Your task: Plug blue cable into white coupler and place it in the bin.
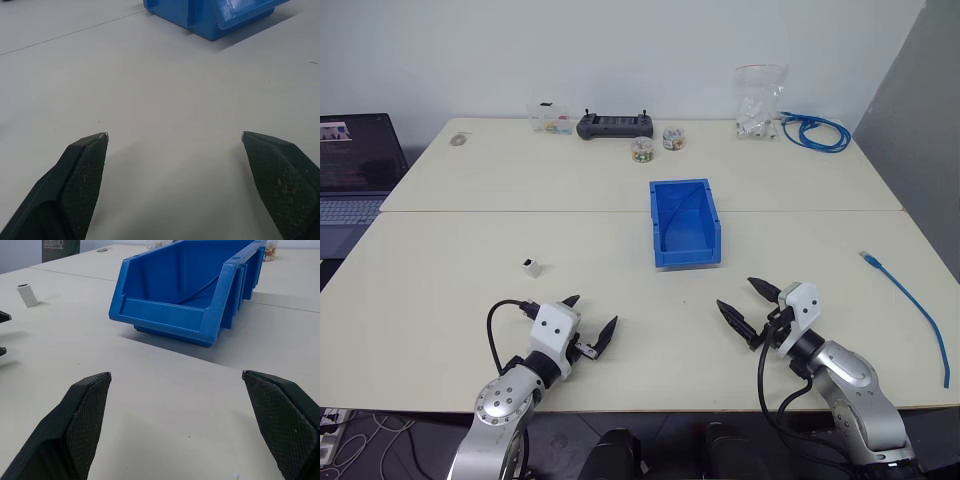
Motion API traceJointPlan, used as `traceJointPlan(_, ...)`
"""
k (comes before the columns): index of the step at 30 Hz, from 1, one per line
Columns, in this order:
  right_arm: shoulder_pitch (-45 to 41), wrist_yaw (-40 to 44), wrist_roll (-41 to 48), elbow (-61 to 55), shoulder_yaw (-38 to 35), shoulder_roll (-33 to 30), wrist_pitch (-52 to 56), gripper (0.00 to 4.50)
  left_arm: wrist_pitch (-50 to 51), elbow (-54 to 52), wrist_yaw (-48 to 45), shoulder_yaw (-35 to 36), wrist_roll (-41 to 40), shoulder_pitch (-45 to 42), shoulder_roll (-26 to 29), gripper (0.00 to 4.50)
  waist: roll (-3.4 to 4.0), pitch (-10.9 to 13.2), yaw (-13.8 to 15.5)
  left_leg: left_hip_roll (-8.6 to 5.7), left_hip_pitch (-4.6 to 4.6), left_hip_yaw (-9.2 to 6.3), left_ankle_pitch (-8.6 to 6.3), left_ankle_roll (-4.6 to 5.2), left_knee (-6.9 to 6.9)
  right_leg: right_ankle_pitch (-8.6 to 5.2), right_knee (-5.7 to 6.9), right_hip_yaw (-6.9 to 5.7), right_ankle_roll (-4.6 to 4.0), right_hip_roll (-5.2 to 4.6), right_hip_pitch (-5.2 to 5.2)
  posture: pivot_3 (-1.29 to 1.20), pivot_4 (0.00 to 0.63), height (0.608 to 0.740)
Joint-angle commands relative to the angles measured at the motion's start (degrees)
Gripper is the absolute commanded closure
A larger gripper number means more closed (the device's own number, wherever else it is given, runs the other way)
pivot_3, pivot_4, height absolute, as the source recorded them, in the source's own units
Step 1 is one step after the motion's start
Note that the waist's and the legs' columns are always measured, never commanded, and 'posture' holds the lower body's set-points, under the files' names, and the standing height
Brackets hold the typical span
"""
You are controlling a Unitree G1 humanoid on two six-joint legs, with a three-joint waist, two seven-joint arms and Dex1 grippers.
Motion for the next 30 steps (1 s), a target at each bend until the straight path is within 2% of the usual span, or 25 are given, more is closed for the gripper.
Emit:
traceJointPlan(1,0.1,0.0,-0.1,-1.3,-0.4,-0.1,-0.7,0.05,-1.3,-1.7,-1.2,-0.3,-1.1,0.0,0.3,0.00,0.00,0.0,0.0,0.00,0.00,0.00,0.00,0.00,0.00,0.00,0.00,0.00,0.00,0.00,0.00,0.00,0.150,0.740)
traceJointPlan(9,0.3,0.0,-0.3,-1.3,-0.2,-0.1,-1.0,0.05,2.0,-2.9,-0.9,-1.6,1.3,0.2,1.6,0.00,0.00,0.0,0.0,0.00,0.00,0.00,0.00,0.00,0.00,-0.01,0.00,0.00,0.01,0.00,0.00,0.00,0.150,0.740)
traceJointPlan(15,1.1,0.6,-0.7,-1.4,-0.1,-0.5,-1.5,0.05,-0.7,-2.5,-2.3,-2.5,2.1,-0.3,3.1,0.00,0.00,0.0,0.0,0.00,0.00,0.00,0.00,0.00,0.00,0.00,0.00,0.00,0.00,0.00,0.00,0.00,0.150,0.740)
traceJointPlan(18,1.8,0.9,-0.9,-1.6,0.2,-0.8,-1.7,0.05,-0.3,-2.3,-4.6,-2.2,-0.3,-0.5,3.4,0.00,0.00,0.0,0.0,0.00,0.00,0.00,0.00,0.00,0.00,0.00,-0.01,0.01,0.01,0.00,0.00,0.00,0.150,0.740)
traceJointPlan(20,2.1,0.8,-1.1,-1.7,0.2,-0.9,-2.1,0.05,2.3,-2.9,-8.4,-1.4,-5.0,-1.4,4.1,0.00,0.00,0.0,0.0,0.00,0.00,0.00,0.00,0.00,0.00,0.00,-0.01,0.00,0.00,0.00,0.00,0.00,0.150,0.740)
traceJointPlan(22,2.2,0.3,-1.1,-1.8,-0.4,-0.7,-2.4,0.05,3.2,-3.6,-12.5,-0.7,-9.4,-3.2,5.1,0.00,0.00,0.0,0.0,0.00,0.00,0.00,0.00,0.00,0.00,-0.01,0.00,-0.01,0.02,0.00,0.00,0.00,0.150,0.740)
traceJointPlan(26,3.2,-0.7,-1.2,-2.9,-1.8,-0.7,-3.1,0.05,2.9,-3.2,-15.7,-3.0,-8.5,-9.4,7.9,0.00,0.00,0.0,0.0,-0.01,-0.02,-0.02,0.00,0.00,0.00,-0.01,-0.01,-0.03,0.02,0.00,0.00,0.00,0.150,0.740)
traceJointPlan(30,5.1,-2.1,-0.2,-4.0,-6.3,-2.1,-2.7,0.05,5.5,-0.3,-17.9,-6.6,-8.7,-18.7,7.4,0.00,-0.01,0.0,0.2,-0.07,-0.01,-0.01,0.00,0.00,0.03,0.02,-0.01,-0.03,-0.04,0.00,0.04,0.00,0.150,0.740)
